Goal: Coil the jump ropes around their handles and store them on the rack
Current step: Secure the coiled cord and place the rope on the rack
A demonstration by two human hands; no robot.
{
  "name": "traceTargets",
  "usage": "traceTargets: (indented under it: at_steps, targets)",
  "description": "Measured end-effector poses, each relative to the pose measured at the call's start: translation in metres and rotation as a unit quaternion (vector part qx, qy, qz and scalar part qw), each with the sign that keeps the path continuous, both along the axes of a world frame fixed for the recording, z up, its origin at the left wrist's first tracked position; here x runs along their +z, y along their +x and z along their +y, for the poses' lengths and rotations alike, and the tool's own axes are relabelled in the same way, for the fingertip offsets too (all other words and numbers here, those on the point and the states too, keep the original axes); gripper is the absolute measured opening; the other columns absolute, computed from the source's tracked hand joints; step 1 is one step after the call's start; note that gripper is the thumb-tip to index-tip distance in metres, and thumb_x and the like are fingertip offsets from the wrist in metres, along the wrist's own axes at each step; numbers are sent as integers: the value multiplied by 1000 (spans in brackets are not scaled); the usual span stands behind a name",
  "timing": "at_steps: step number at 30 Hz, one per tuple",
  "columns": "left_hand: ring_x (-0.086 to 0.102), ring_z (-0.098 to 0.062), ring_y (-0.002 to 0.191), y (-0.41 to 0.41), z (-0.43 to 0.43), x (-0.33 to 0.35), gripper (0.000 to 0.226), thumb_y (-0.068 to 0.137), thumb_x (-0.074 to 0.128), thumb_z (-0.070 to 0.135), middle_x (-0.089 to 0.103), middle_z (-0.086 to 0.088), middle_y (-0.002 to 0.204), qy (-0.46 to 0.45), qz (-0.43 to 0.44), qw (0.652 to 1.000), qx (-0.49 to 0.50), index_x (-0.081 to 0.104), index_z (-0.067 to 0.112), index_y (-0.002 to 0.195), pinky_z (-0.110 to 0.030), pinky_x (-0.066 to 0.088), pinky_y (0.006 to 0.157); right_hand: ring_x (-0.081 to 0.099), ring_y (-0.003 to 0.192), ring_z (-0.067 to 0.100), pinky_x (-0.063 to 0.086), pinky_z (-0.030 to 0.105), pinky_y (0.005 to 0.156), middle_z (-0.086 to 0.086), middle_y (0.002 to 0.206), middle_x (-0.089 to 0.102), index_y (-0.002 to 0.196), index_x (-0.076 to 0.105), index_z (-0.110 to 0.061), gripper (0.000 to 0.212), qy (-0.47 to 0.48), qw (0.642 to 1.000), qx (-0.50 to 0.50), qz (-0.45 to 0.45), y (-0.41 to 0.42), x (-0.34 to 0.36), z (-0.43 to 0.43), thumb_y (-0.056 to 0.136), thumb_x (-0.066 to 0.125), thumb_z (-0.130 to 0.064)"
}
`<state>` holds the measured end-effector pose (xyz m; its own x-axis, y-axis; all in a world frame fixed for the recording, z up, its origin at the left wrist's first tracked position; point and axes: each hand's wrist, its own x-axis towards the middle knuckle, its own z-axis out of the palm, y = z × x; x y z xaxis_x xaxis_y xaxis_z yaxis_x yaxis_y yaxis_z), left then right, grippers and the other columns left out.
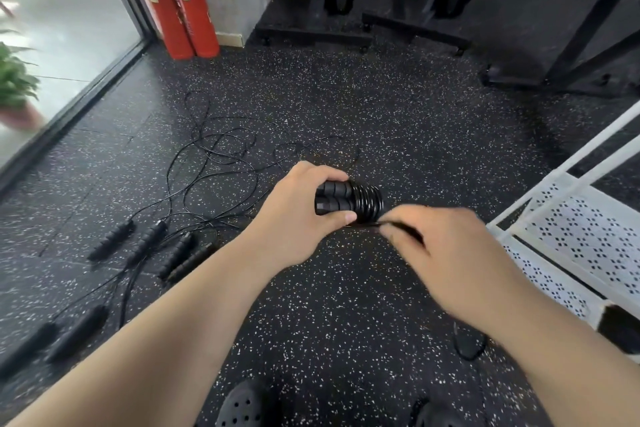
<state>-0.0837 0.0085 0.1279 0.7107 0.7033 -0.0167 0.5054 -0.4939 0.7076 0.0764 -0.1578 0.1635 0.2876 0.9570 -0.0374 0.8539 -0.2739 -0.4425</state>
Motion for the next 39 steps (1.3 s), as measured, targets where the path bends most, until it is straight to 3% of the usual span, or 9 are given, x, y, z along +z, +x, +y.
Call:
traceTargets:
  at_steps: [8,13,16,19,22,25,28,32,39]
  targets:
    - [55,15,112,6,-18,9,47,95,79,35,50,25,122,-33,22,990,-136,58,39,137,3,35,90,66,81,-3,56,38,79,-27,86,72,103,78,-43,15,88,996,-24,-14,41,2,1,95,69,-52]
    - [61,5,114,6,-22,17,54,88,87,23,62,24,120,-85,-9,978,-191,57,40,130,-9,44,94,68,92,-3,56,39,89,-26,94,75,100,79,-47,14,53,996,-20,62,53,-1,2,86,80,-51]
    - [71,-12,111,2,-18,22,53,88,86,10,69,11,119,-208,-54,955,-206,57,31,127,-33,57,100,73,92,1,55,32,91,-22,95,78,98,83,-40,12,39,982,-12,183,60,6,1,87,86,-36]
    - [71,-21,113,-2,-16,27,49,90,83,1,70,-6,124,-298,-104,921,-226,57,17,129,-37,57,97,76,92,8,55,23,85,-8,96,81,98,85,-28,11,53,955,-17,290,66,10,1,88,82,-29]
    - [64,-28,116,-1,-18,27,46,90,81,3,66,-17,130,-365,-196,883,-221,57,11,128,-45,54,103,74,86,16,57,30,79,1,96,80,98,82,-16,16,42,898,-37,437,66,9,1,93,74,-29]
    - [58,-31,118,3,-20,22,45,91,79,6,63,-22,129,-415,-273,854,-156,58,7,130,-55,45,115,69,68,2,58,19,68,-11,72,75,93,70,-8,21,61,874,-134,463,45,-5,5,105,57,3]
    - [60,-23,113,10,-20,10,44,89,80,15,66,-17,126,-381,-279,880,-55,62,14,129,-54,45,117,52,55,14,57,33,65,5,71,68,94,70,-8,27,22,879,-204,431,16,-33,20,110,49,-5]
    - [70,-10,90,15,-21,-2,36,93,82,12,75,0,111,-268,-258,925,78,65,26,121,-36,60,91,47,51,13,49,38,56,-1,65,58,103,73,-26,29,-10,916,-126,380,-16,-51,31,114,46,-28]
    - [60,5,105,9,-9,-7,42,85,88,31,59,19,120,-39,-112,986,114,63,40,118,-13,46,89,56,56,10,43,33,55,-4,78,65,110,61,-29,13,-59,982,8,182,-25,-35,21,112,49,-33]
